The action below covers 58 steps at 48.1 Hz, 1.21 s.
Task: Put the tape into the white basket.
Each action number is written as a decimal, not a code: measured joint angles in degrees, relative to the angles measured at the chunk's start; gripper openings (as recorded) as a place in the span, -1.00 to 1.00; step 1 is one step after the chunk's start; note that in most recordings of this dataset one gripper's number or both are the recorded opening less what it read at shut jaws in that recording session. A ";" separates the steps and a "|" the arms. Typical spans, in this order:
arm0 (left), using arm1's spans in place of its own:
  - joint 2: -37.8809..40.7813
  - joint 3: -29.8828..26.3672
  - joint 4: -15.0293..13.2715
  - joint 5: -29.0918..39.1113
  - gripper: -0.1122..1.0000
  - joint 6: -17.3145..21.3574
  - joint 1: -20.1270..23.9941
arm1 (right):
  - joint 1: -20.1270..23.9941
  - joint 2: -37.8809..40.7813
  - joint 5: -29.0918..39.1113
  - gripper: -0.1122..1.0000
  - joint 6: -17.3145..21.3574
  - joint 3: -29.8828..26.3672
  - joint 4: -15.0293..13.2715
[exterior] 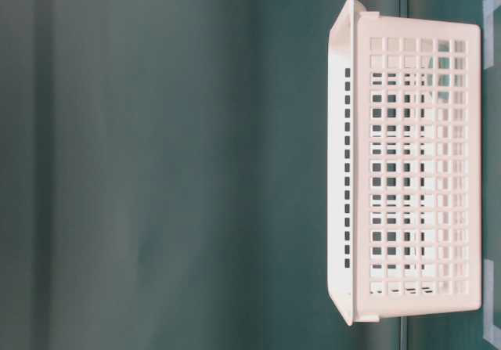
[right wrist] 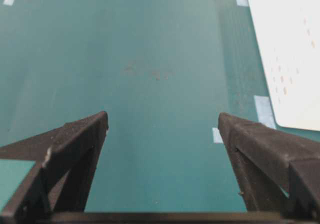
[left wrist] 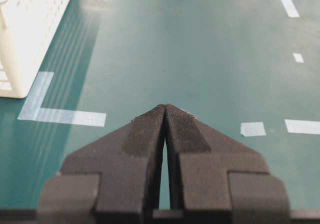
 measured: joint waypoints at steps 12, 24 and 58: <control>0.00 0.79 0.09 -1.49 -0.99 0.26 0.00 | 0.00 -0.09 -4.92 0.96 0.00 2.81 0.00; 0.00 1.05 0.09 -2.11 -0.99 2.55 0.00 | 0.00 0.00 -6.15 0.96 -0.18 3.60 -1.49; 0.00 1.14 0.09 -2.20 -0.99 3.43 0.00 | 0.00 0.79 -9.14 0.96 0.26 5.54 -2.72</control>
